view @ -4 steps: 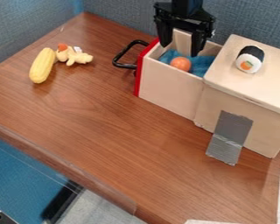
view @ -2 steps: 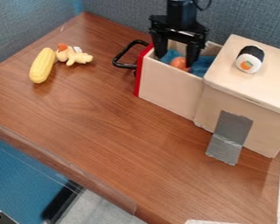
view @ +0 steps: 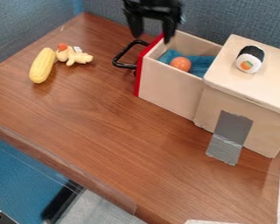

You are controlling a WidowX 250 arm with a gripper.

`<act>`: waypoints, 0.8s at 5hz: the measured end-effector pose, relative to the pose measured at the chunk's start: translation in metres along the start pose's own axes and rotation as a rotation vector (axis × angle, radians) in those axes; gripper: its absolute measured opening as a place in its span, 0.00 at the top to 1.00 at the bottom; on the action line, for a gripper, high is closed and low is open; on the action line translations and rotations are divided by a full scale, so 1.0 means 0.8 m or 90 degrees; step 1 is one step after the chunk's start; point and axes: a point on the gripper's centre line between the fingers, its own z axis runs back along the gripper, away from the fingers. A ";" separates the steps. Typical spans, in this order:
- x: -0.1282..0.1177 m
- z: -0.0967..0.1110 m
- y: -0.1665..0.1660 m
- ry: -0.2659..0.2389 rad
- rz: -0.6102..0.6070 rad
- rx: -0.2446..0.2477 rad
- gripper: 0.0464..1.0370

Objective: Close the drawer

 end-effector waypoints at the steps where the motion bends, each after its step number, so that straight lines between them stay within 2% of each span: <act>1: -0.001 0.008 0.013 -0.016 0.018 -0.010 0.04; 2: -0.003 0.014 0.049 -0.022 0.061 -0.001 0.04; 3: 0.000 -0.015 0.059 0.015 0.057 -0.021 0.04; 4: 0.000 -0.039 0.078 0.043 0.058 -0.013 0.04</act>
